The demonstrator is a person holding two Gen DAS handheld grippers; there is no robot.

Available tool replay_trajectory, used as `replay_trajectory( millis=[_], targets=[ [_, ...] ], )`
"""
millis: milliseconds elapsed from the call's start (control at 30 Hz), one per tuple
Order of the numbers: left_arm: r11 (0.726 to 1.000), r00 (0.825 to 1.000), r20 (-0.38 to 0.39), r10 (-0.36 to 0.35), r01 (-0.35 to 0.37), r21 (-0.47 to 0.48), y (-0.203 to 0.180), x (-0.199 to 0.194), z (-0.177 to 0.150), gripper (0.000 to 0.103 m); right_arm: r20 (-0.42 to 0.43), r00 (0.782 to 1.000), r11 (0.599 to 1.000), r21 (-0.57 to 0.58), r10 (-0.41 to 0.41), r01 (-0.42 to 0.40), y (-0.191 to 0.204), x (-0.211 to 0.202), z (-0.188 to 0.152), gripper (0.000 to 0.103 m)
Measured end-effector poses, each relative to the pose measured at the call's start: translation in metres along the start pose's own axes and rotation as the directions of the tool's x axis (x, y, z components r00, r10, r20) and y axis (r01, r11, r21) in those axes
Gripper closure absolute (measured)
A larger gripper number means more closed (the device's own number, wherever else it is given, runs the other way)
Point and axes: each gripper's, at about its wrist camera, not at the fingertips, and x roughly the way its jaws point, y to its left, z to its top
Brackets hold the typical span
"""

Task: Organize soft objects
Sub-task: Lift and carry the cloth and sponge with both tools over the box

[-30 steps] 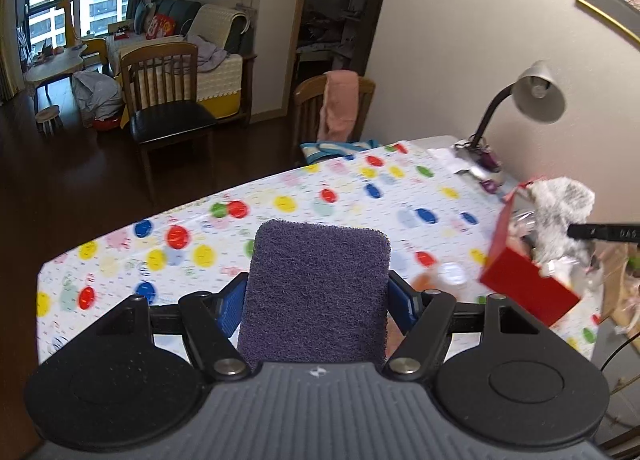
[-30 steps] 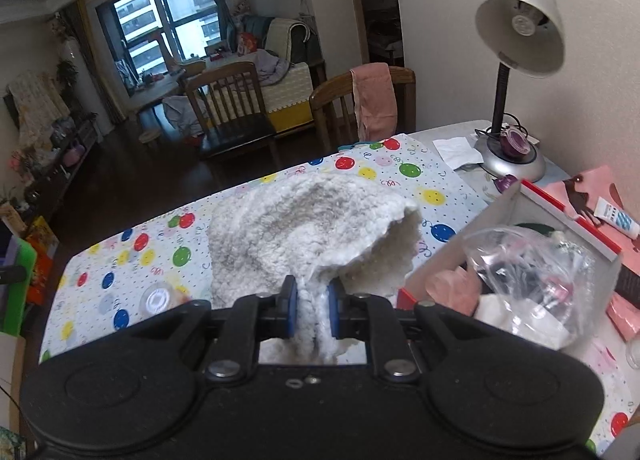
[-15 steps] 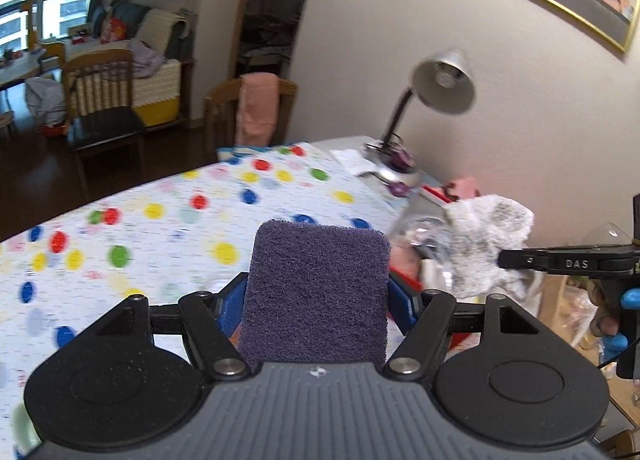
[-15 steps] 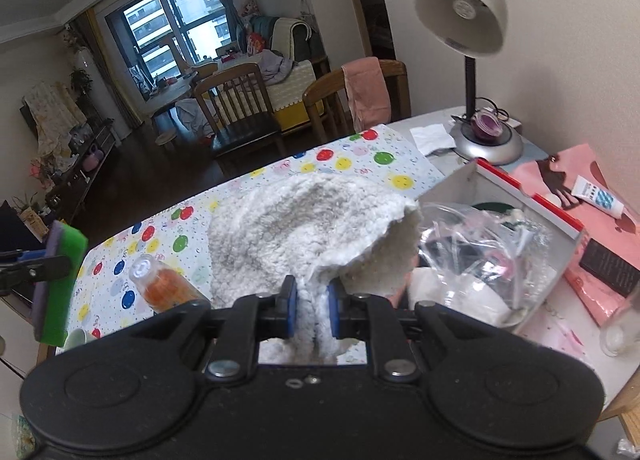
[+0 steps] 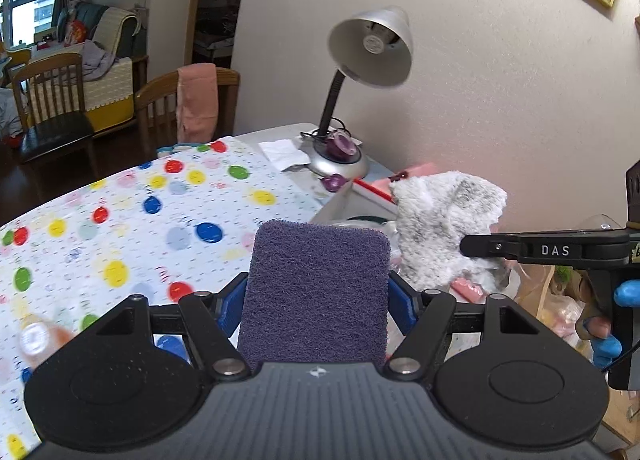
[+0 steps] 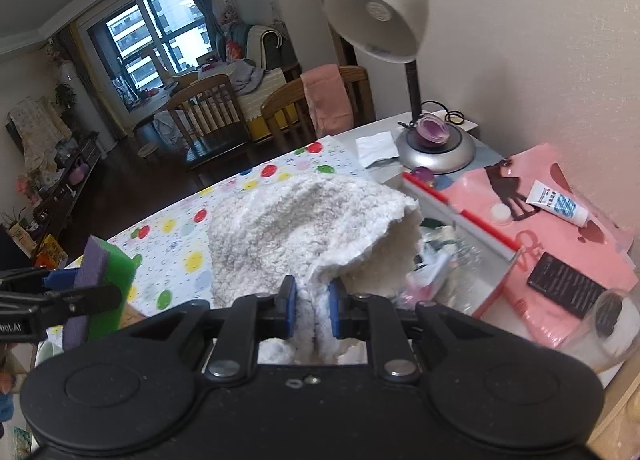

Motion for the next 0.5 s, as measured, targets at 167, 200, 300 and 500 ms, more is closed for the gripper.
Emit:
replay_trajectory(
  millis=[167, 200, 300, 500],
  targets=[
    [1.000, 1.000, -0.024, 0.010, -0.010, -0.010, -0.020, 0.037, 0.007, 0.032, -0.003, 1.000, 1.000, 0.012, -0.016, 0.016, -0.033, 0.011, 0.013, 0.088],
    [1.000, 0.999, -0.030, 0.014, -0.014, -0.016, -0.022, 0.044, 0.009, 0.032, -0.003, 1.000, 1.000, 0.015, -0.020, 0.020, -0.038, 0.014, 0.016, 0.088],
    [0.999, 0.998, -0.055, 0.019, -0.022, -0.041, -0.028, 0.067, 0.012, 0.032, -0.012, 0.999, 0.999, 0.015, -0.032, 0.032, -0.053, 0.025, 0.026, 0.088],
    [0.997, 0.991, -0.126, 0.035, -0.043, -0.057, -0.039, 0.114, 0.018, 0.032, -0.056, 0.998, 0.998, 0.037, -0.040, 0.042, -0.081, 0.054, 0.042, 0.087]
  ],
)
